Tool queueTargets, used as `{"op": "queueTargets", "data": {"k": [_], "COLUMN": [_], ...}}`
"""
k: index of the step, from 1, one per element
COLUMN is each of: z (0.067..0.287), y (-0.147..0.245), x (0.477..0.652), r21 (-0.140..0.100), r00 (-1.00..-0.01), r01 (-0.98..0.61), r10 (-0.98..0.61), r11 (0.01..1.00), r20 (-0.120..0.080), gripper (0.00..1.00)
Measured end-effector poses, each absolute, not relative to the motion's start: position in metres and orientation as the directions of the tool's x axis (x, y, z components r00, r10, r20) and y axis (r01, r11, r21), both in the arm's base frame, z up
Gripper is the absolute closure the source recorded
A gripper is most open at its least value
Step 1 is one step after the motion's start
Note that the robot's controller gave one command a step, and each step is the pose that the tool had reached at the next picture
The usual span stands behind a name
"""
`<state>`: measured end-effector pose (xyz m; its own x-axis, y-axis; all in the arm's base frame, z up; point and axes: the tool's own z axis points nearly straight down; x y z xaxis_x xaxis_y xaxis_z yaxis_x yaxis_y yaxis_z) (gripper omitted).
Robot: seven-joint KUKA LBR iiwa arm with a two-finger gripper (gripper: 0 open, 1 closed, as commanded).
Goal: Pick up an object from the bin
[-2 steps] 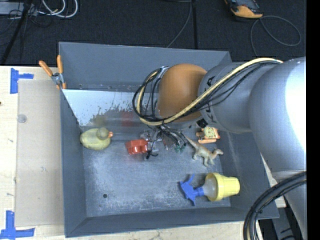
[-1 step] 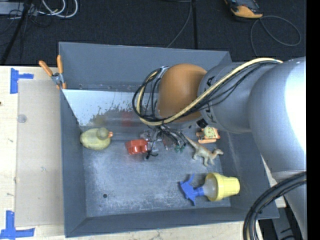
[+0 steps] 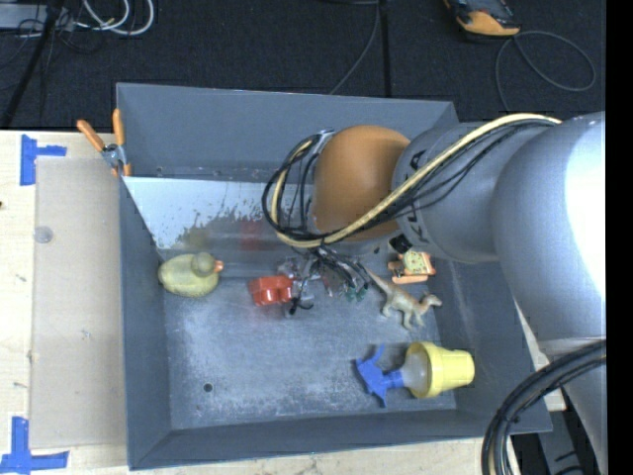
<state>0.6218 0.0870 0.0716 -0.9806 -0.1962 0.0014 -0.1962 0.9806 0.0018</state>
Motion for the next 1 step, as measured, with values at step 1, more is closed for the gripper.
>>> {"op": "queueTargets", "data": {"k": [1], "z": [0.0796], "y": [0.0871], "x": [0.6218], "r21": [0.002], "r00": [-0.981], "r01": [-0.196], "r10": [-0.196], "r11": [0.981], "r20": [0.001], "gripper": [1.0]}}
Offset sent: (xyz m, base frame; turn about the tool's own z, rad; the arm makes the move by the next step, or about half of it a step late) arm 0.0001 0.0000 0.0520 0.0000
